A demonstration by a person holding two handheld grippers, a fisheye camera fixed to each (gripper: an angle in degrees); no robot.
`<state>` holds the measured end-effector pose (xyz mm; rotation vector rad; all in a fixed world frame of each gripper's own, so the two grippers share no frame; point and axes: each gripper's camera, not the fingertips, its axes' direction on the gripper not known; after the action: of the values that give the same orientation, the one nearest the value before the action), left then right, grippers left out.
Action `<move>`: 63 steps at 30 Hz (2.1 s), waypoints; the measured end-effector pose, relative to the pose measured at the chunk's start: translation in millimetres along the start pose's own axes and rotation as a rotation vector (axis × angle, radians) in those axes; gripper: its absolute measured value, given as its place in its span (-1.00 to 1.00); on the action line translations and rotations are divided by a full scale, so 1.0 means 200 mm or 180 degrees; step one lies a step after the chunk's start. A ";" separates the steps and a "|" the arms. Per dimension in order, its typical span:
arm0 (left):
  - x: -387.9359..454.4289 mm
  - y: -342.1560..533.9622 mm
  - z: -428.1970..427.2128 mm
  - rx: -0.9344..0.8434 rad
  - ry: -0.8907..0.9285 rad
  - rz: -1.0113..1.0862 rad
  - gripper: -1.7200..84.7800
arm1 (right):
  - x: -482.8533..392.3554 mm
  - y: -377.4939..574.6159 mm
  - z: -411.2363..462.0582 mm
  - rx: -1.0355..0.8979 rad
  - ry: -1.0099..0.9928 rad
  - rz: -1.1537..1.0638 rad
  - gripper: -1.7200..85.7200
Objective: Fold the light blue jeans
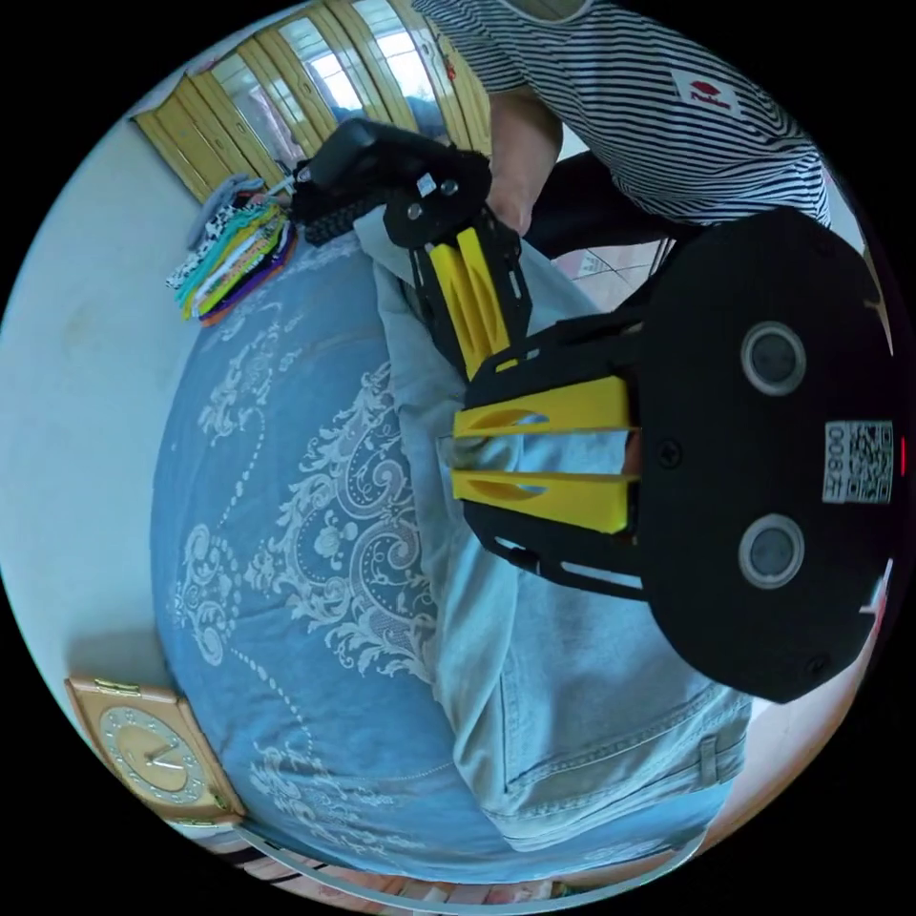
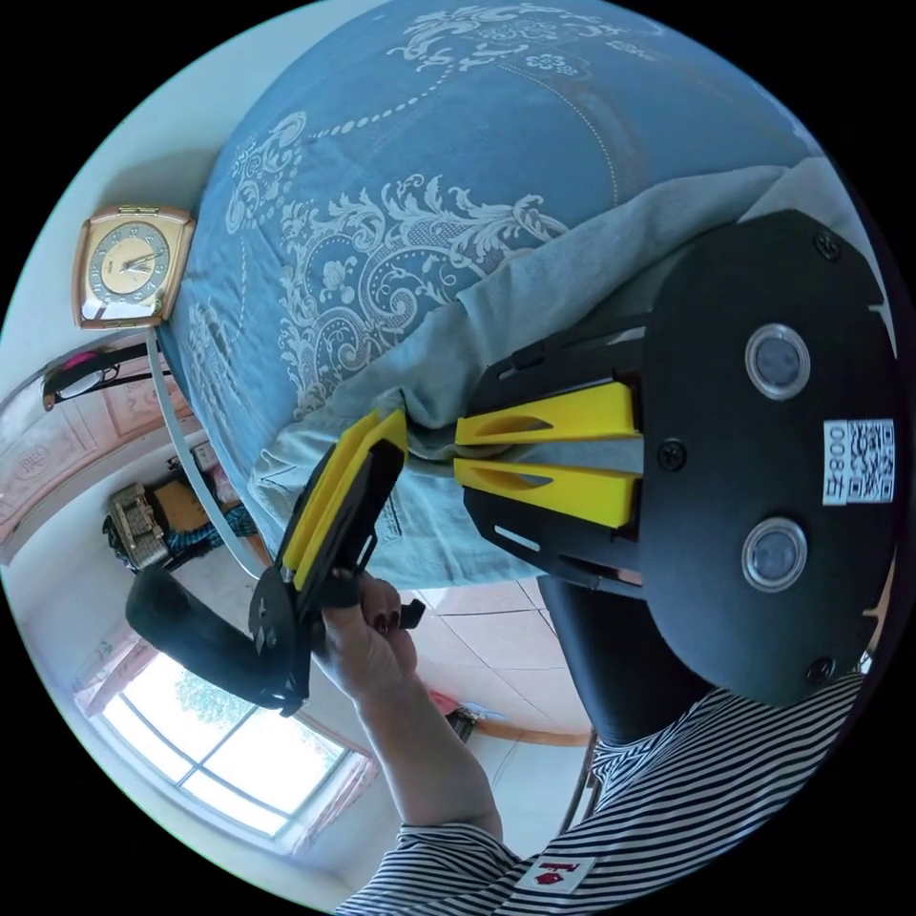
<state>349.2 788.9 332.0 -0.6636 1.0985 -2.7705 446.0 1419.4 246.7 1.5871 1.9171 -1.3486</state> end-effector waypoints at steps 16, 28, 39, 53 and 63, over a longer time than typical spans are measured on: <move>-0.03 0.06 -0.28 0.0875 -0.0182 -0.0169 -0.91 | 0.21 0.15 -0.29 0.0306 0.0776 0.0319 -0.78; -0.09 0.10 -0.26 0.0935 -0.0098 -0.0186 -0.91 | 0.37 0.16 -0.33 0.0365 0.0644 0.0248 -0.79; -0.15 0.10 -0.19 0.0965 0.0004 -0.0272 -0.91 | 0.36 0.20 -0.16 -0.0055 0.0485 0.0053 -0.76; -0.26 -0.17 -0.08 0.1142 -0.0159 -0.0225 -0.91 | 0.59 0.07 -0.17 -0.0142 0.0960 0.0169 -0.95; -0.49 -0.45 0.38 0.0366 -0.0146 -0.0519 -0.92 | 0.99 0.14 -0.04 -0.0201 0.0329 0.0859 -0.95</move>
<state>477.5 831.1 405.9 -0.8326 0.9065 -2.9103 405.3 1541.3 93.8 1.8376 1.7058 -1.1049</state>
